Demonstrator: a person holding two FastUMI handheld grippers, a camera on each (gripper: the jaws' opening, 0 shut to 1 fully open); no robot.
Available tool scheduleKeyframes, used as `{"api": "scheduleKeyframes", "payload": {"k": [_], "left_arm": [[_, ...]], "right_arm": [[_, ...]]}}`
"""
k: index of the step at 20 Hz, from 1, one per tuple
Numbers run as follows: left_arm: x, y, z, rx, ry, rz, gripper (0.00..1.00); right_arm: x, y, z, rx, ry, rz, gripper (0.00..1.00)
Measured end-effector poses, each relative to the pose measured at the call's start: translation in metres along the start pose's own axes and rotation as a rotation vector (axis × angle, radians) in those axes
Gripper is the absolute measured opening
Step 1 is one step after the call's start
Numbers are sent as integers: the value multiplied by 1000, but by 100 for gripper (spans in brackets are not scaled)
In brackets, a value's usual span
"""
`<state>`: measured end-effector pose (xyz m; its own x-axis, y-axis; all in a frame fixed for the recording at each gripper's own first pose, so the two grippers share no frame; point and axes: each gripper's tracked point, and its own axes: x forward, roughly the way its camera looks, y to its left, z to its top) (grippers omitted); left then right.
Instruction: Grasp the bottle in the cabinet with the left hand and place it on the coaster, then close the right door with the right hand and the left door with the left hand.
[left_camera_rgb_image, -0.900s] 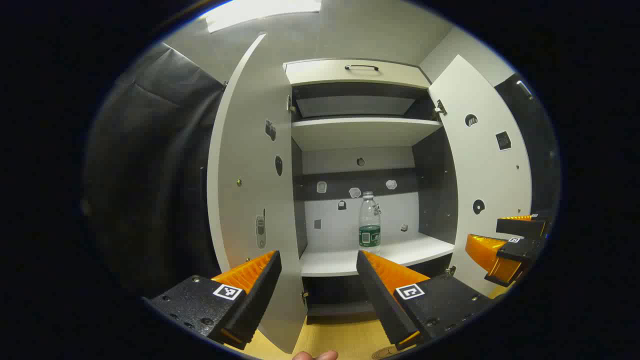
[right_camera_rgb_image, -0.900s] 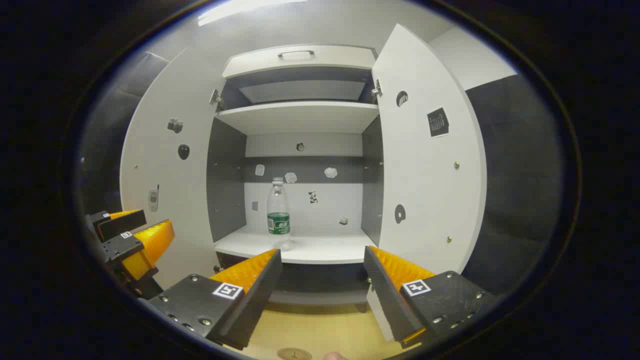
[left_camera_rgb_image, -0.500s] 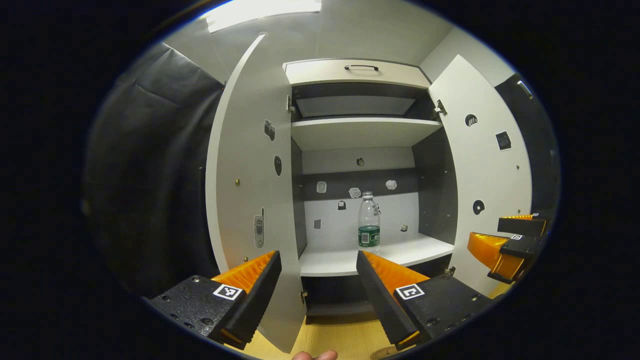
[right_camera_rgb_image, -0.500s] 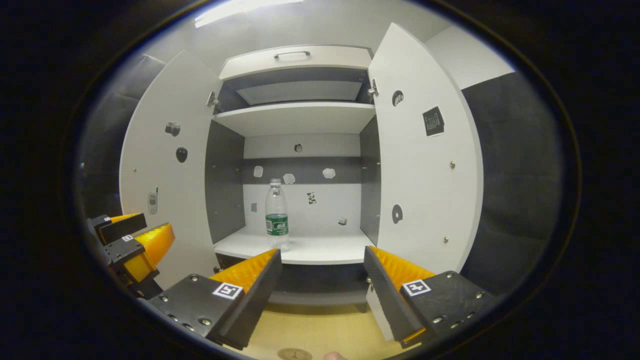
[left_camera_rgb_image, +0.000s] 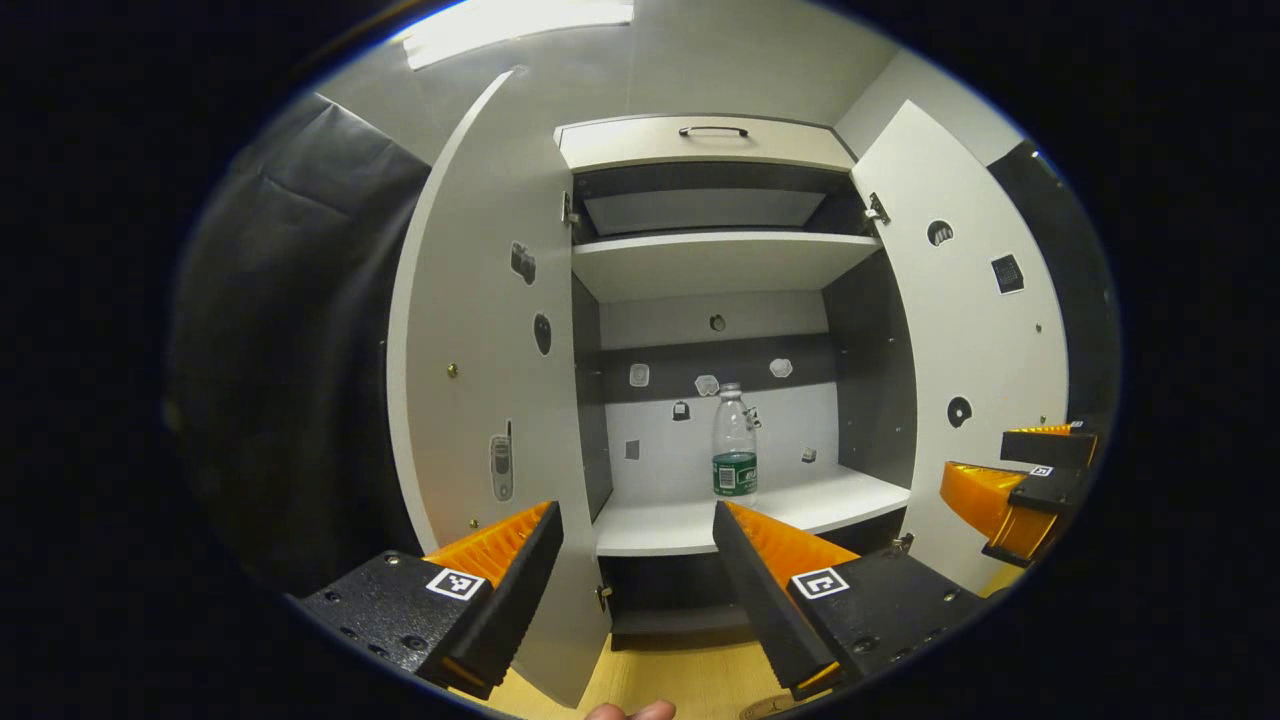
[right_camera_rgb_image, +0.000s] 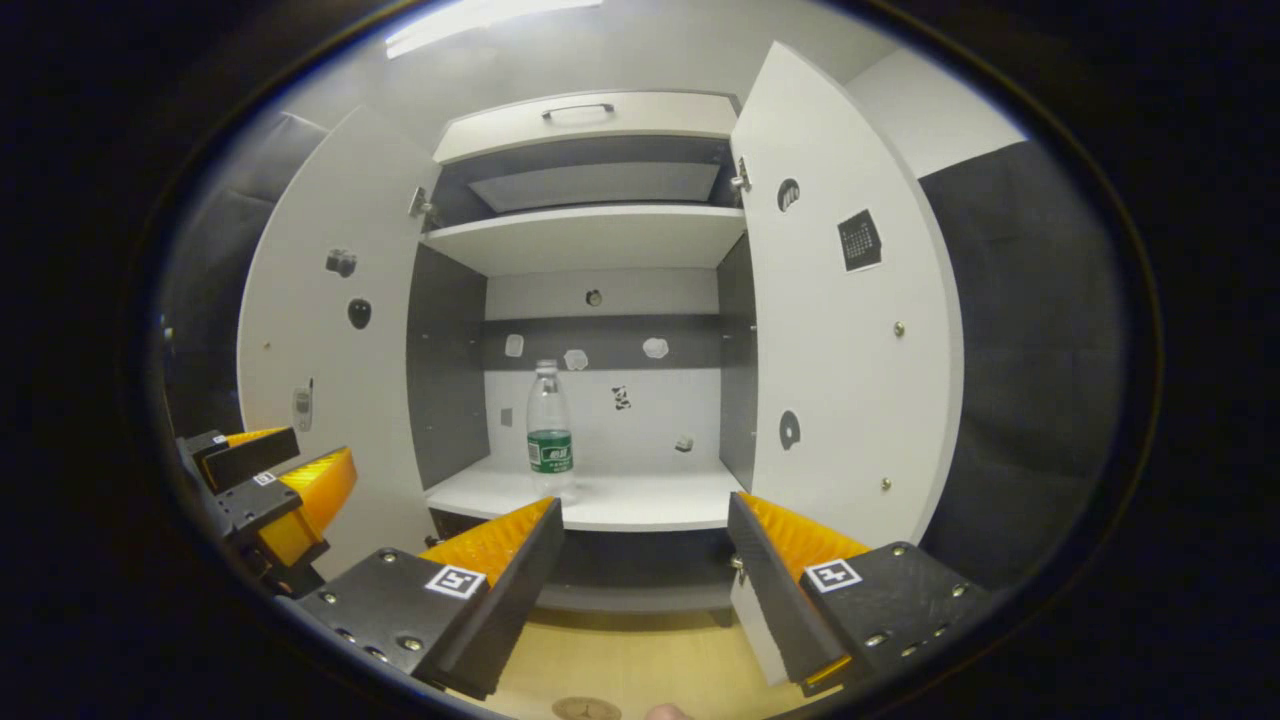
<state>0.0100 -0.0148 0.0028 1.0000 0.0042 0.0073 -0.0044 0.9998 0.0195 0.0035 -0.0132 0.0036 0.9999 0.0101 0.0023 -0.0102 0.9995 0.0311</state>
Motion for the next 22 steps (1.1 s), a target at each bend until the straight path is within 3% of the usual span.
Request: {"api": "scheduleKeyframes", "payload": {"k": [8, 22], "left_arm": [[42, -20, -3, -7, -4, -22, 94], [194, -97, -36, -17, 50, -148, 96]], "right_arm": [[2, -9, 2, -6, 6, -6, 100], [12, -38, -8, -50, 62, -81, 100]]}}
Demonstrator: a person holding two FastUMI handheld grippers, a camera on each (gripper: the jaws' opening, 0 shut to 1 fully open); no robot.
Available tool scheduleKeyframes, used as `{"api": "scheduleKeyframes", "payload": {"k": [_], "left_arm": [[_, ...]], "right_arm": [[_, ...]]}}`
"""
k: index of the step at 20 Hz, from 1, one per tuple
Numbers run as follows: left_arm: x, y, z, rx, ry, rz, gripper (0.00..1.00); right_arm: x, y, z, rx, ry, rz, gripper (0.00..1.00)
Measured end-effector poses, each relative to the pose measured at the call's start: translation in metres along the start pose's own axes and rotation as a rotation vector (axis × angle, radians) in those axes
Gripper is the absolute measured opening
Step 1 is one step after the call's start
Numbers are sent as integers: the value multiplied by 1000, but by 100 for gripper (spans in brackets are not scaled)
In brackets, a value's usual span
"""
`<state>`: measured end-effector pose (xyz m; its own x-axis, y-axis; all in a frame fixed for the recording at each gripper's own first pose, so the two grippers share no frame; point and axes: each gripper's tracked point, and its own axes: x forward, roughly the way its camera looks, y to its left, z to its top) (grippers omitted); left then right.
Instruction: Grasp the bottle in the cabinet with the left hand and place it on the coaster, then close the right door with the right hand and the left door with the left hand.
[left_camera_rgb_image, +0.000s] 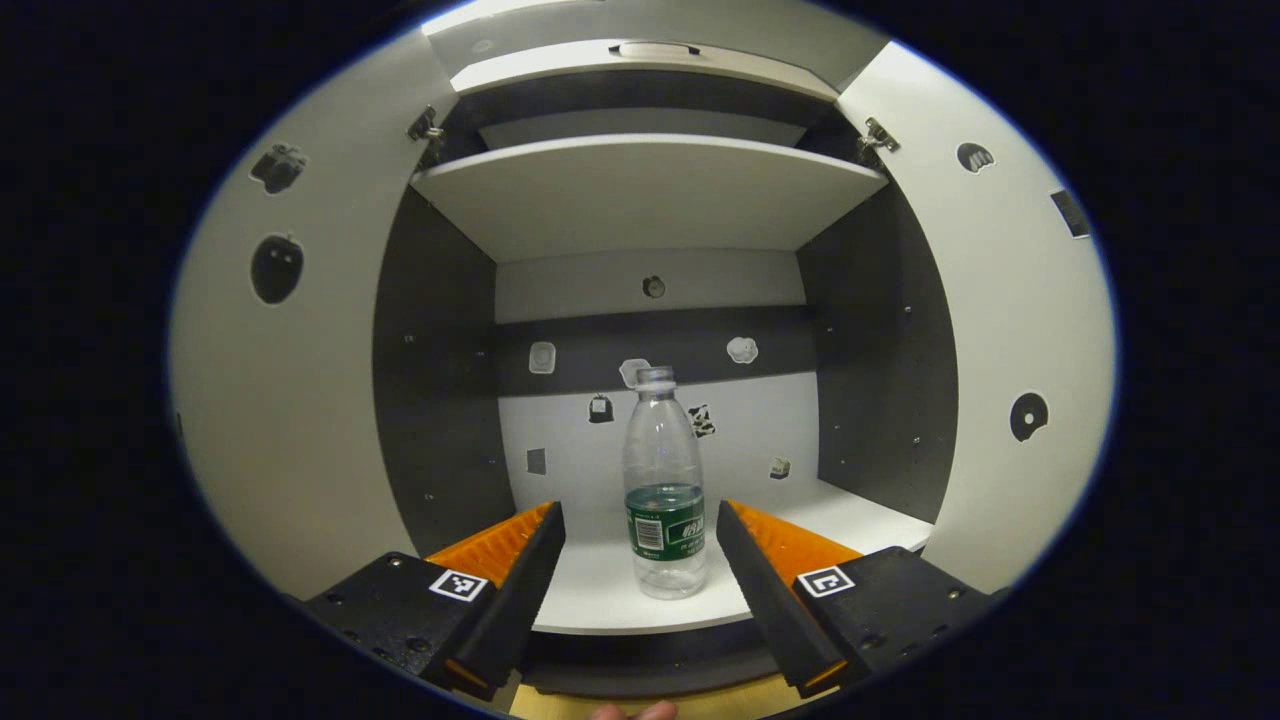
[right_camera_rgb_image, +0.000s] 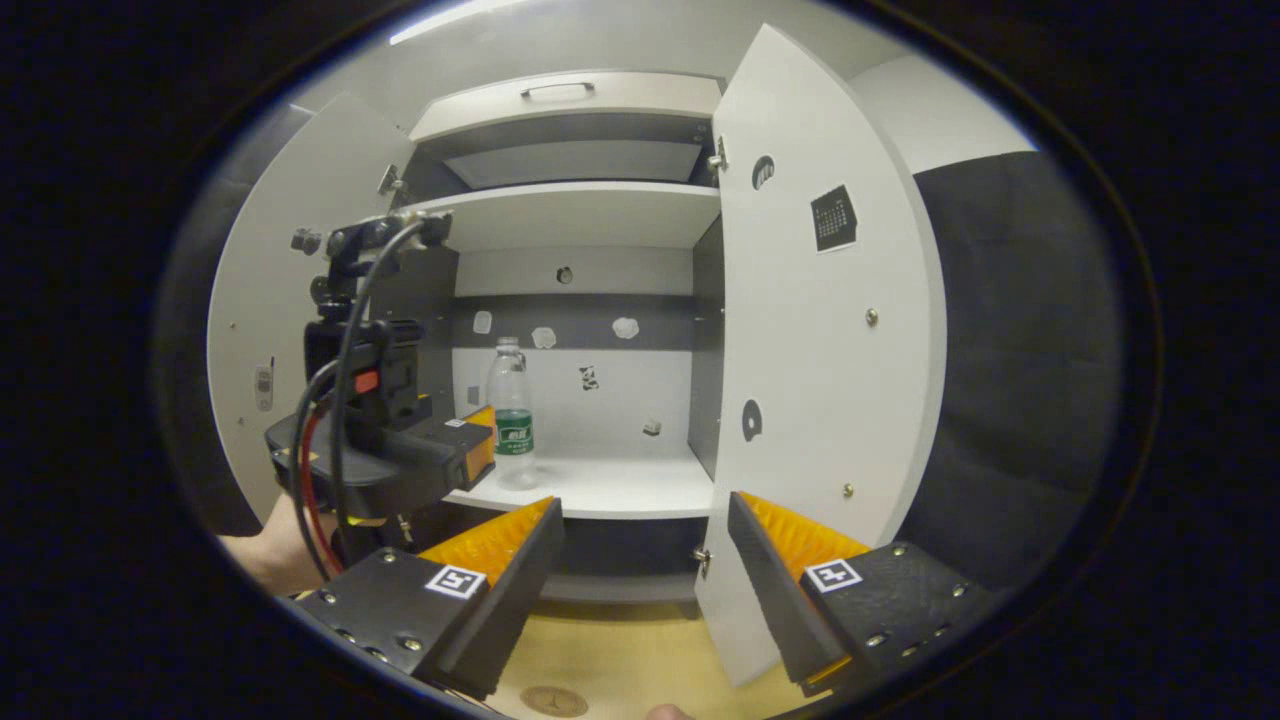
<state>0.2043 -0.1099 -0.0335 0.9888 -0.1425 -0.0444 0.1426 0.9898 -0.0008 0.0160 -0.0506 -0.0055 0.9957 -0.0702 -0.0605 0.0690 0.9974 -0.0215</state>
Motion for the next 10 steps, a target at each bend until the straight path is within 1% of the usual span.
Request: {"api": "scheduleKeyframes", "payload": {"k": [1, 6, 9, 10], "left_arm": [[9, -2, -4, -5, 9, -1, 98], [50, -7, -9, -26, 15, -14, 98], [72, -10, -14, -57, 35, -12, 98], [80, -9, -13, -54, 31, -8, 98]], "right_arm": [[1, -3, 0, -4, 3, -9, 100], [7, -14, -2, -15, 17, -42, 100], [7, -17, -4, -30, 25, -56, 100], [7, -18, -4, -33, 26, -58, 100]]}}
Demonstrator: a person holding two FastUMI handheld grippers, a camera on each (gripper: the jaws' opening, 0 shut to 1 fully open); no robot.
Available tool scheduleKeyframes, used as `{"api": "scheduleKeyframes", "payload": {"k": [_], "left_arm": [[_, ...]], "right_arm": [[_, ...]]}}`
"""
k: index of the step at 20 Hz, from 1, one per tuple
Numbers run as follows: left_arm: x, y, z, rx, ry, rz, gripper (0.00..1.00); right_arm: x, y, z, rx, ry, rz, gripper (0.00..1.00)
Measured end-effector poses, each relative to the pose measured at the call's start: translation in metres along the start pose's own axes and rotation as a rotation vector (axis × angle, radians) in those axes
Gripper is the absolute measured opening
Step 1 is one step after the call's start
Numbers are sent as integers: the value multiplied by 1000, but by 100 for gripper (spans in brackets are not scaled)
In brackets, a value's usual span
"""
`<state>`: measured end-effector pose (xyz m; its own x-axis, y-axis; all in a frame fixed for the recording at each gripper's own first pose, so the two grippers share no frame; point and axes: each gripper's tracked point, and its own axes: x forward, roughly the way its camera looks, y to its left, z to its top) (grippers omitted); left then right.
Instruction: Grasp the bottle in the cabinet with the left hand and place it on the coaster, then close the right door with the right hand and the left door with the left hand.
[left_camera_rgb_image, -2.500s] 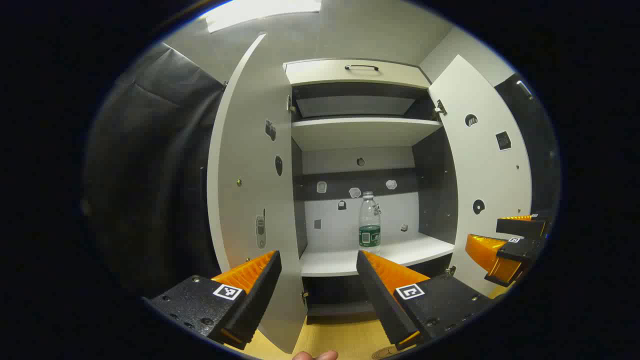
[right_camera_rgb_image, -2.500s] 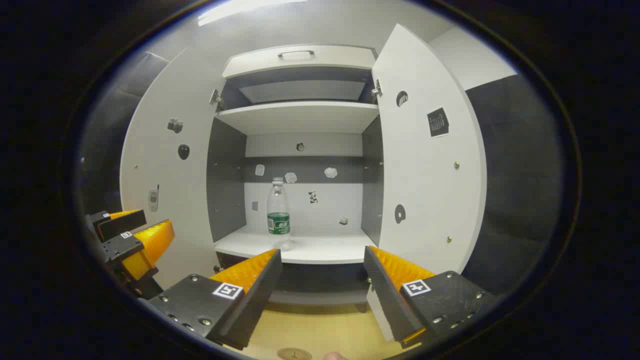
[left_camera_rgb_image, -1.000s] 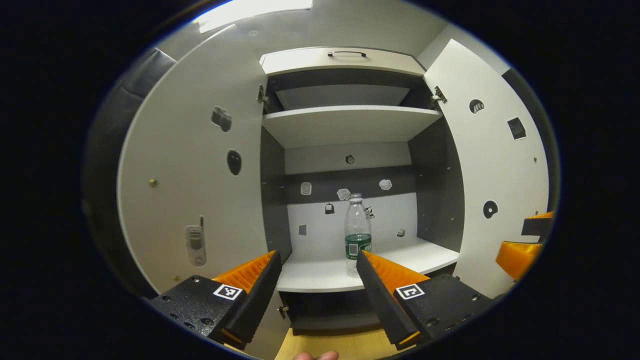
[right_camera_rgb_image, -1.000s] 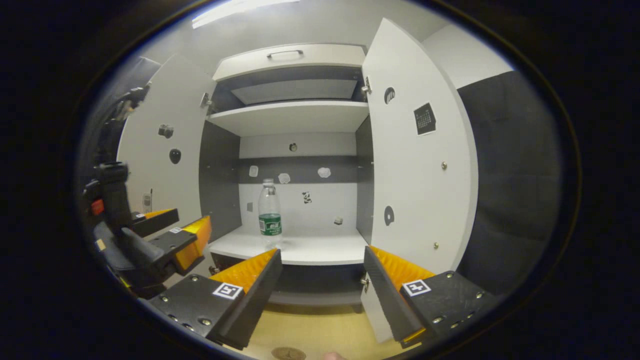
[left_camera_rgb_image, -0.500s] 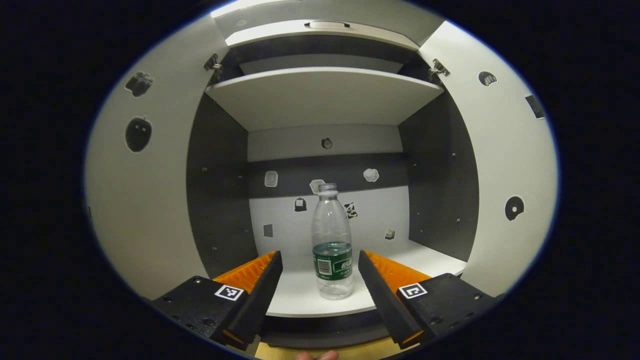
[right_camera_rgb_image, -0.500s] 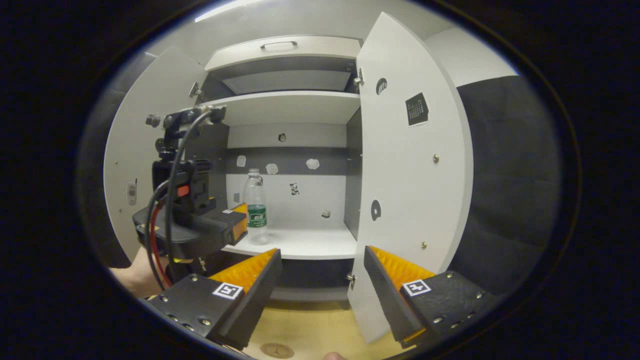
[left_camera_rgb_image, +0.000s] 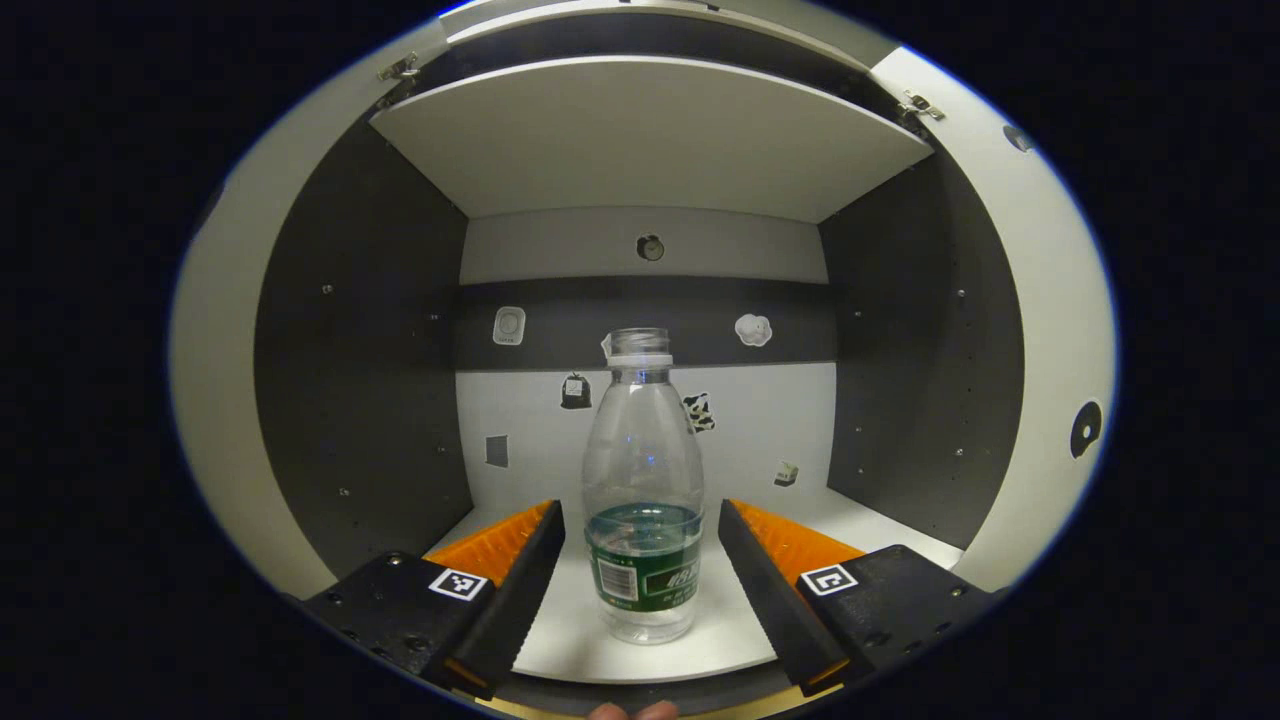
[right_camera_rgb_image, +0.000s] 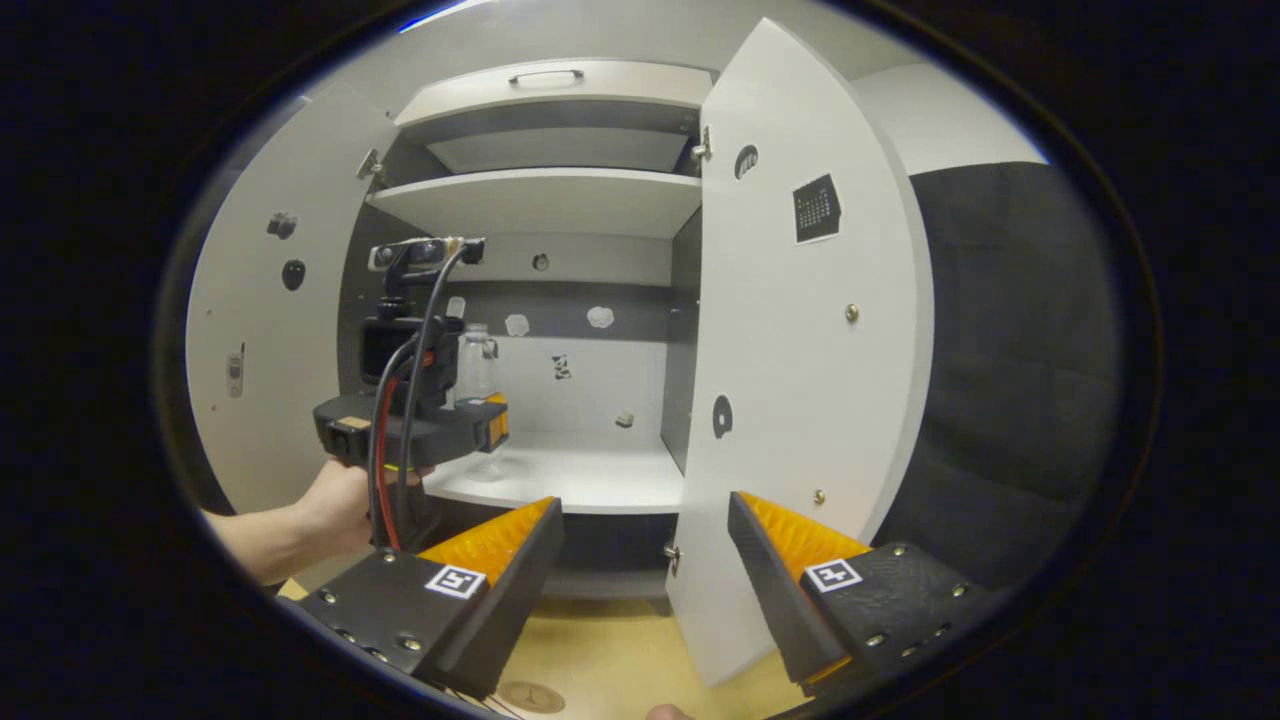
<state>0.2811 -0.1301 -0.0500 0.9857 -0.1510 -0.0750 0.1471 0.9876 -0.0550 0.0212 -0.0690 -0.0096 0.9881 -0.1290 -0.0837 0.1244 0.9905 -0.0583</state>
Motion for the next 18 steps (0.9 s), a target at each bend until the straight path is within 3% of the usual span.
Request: {"api": "scheduleKeyframes", "payload": {"k": [4, 5, 6, 8, 14, 18], "left_arm": [[18, -1, 0, 39, -3, 14, 97], [18, 1, 0, 43, -7, 23, 94], [18, 0, 0, 39, -9, 23, 85], [10, -2, 7, 36, -14, 23, 82], [-48, 2, 45, 33, -95, 22, 81], [-97, 1, 43, 49, -95, 23, 81]], "right_arm": [[-1, -6, -4, -4, 13, -16, 100], [-2, -9, -6, -6, 14, -22, 100], [-2, -10, -7, -4, 18, -22, 100], [-3, -11, -6, 1, 18, -17, 100], [-12, -8, -7, 10, 9, 19, 100], [-22, -10, -12, 27, 12, 42, 98]]}}
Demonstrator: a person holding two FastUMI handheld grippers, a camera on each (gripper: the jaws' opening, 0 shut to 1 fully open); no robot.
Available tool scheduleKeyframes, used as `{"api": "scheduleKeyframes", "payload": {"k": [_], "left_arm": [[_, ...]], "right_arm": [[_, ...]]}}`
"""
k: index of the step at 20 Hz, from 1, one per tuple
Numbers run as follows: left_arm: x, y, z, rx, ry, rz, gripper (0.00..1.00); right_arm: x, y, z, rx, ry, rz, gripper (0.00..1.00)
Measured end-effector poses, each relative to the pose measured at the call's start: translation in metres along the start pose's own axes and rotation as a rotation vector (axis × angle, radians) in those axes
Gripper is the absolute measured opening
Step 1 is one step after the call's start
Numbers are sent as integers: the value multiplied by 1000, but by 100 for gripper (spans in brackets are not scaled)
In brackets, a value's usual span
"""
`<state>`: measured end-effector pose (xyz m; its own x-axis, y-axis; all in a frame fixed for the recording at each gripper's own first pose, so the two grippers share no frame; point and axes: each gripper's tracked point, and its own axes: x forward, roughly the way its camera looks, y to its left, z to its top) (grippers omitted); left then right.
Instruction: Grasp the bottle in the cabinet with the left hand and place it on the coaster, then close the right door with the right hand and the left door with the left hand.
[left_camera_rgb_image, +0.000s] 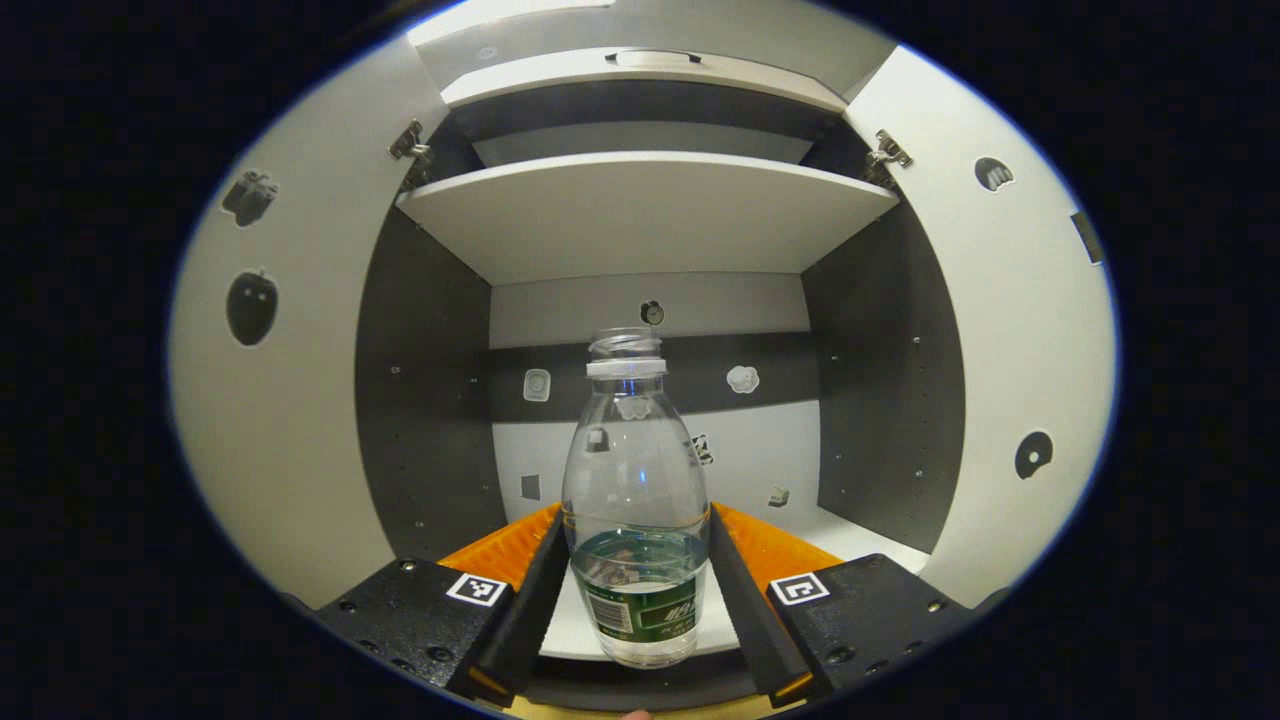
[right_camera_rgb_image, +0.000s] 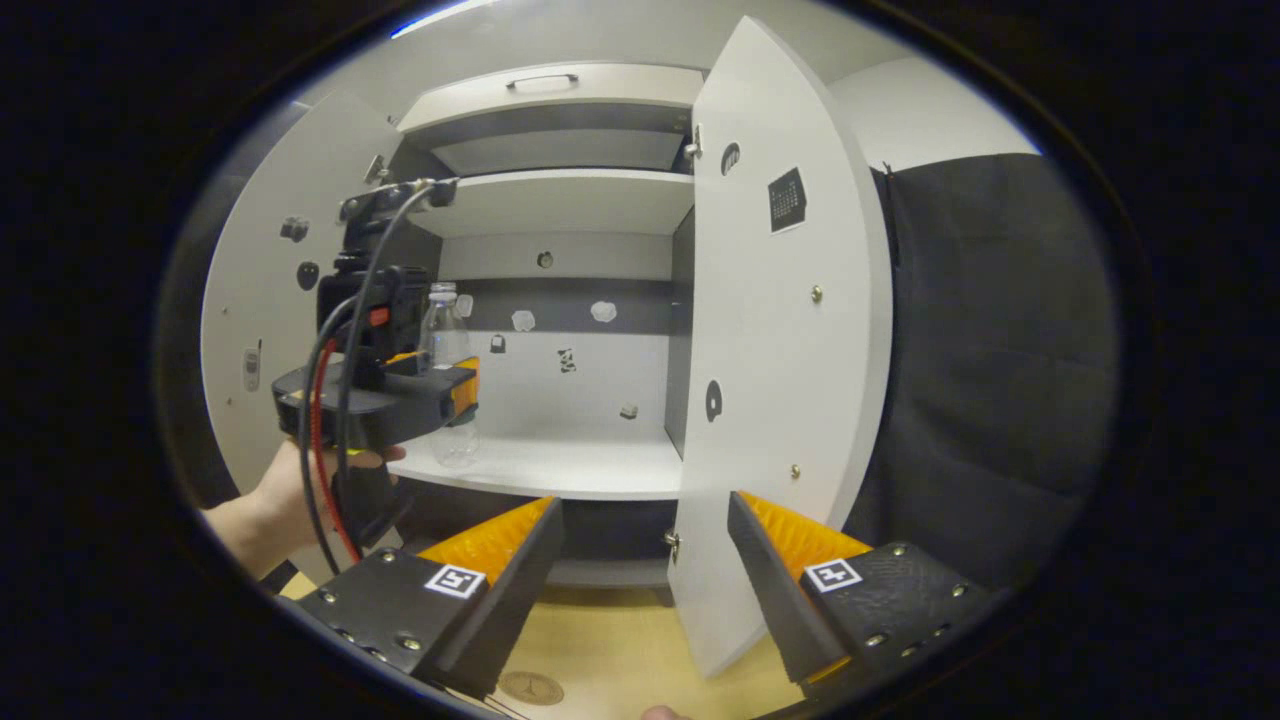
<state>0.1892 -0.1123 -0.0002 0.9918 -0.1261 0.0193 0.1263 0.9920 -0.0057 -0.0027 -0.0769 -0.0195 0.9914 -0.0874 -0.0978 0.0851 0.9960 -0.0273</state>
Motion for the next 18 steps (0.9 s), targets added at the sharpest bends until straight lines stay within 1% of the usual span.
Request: {"api": "scheduleKeyframes", "payload": {"k": [1, 5, 6, 7, 8, 11, 15, 16, 17, 18], "left_arm": [[-14, -3, -3, -2, 3, -3, 81], [-70, -16, -26, 13, 18, -6, 81], [-83, -22, -33, 20, 26, -12, 81], [-95, -28, -43, 24, 38, -19, 81], [-106, -33, -54, 26, 54, -26, 80], [-136, -47, -90, 5, 95, -35, 81], [-166, -66, -151, 18, 156, -42, 81], [-173, -70, -167, 15, 178, -46, 81], [-178, -76, -179, 0, 177, -56, 81], [-183, -83, -191, -18, 187, -66, 81]], "right_arm": [[-3, -2, -3, 4, 4, 4, 100], [-15, -12, -11, 18, 18, 10, 100], [-18, -14, -14, 22, 24, 11, 97], [-20, -17, -16, 24, 30, 12, 97], [-23, -20, -17, 24, 35, 10, 100], [-31, -29, -22, 19, 44, 3, 100], [-39, -42, -35, 24, 70, -9, 100], [-41, -45, -39, 28, 80, -13, 98], [-42, -49, -43, 29, 89, -19, 98], [-43, -53, -48, 28, 100, -23, 100]]}}
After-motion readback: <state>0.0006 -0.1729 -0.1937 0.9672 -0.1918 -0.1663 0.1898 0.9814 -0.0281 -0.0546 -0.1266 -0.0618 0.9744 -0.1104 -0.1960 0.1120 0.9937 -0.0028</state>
